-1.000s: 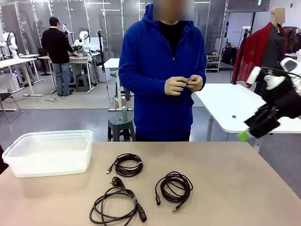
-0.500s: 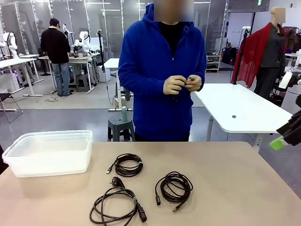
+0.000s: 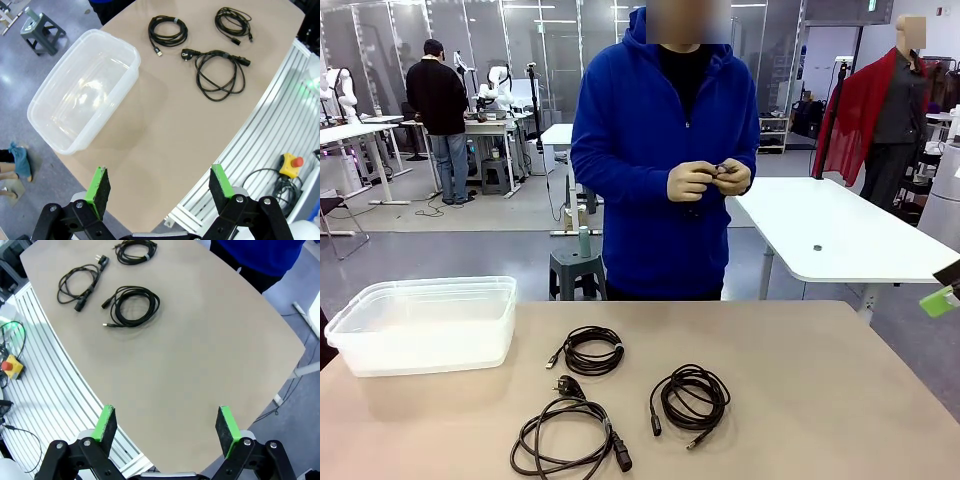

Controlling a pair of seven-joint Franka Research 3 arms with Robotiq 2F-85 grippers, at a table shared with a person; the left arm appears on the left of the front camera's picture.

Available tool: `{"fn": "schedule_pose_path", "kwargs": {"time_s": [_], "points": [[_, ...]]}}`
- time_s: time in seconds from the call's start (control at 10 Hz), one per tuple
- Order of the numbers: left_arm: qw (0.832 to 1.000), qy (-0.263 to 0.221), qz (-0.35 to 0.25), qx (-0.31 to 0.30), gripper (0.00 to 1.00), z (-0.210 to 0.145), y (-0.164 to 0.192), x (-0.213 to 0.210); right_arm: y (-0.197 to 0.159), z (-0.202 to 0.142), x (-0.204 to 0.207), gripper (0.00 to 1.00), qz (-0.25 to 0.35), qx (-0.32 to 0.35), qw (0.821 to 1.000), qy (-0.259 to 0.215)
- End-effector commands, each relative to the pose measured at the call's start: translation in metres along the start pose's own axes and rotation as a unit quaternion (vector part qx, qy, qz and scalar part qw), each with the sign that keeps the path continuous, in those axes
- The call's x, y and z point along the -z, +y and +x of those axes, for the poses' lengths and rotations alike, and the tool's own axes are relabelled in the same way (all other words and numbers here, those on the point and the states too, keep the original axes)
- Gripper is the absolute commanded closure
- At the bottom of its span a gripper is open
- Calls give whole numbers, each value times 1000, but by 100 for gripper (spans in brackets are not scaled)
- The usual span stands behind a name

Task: Organize and store the cables.
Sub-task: Place the Power Cable into the Organizing box.

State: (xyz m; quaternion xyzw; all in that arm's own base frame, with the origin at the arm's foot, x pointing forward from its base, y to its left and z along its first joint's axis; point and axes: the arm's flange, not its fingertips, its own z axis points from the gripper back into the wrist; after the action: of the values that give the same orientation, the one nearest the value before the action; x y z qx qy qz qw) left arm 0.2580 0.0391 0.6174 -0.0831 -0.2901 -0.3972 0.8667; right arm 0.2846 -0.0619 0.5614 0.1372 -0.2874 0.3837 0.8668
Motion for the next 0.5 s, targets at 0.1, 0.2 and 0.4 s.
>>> {"fn": "schedule_pose_path", "kwargs": {"time_s": [0.1,0.2,0.4], "points": [[1000,0,0,0,0,0,0,0,2,-16,5,0,8,-14,1000,0],[1000,0,0,0,0,0,0,0,5,-21,1,0,10,-12,1000,0],[1000,0,0,0,0,0,0,0,7,-35,-3,0,7,5,1000,-10]]}}
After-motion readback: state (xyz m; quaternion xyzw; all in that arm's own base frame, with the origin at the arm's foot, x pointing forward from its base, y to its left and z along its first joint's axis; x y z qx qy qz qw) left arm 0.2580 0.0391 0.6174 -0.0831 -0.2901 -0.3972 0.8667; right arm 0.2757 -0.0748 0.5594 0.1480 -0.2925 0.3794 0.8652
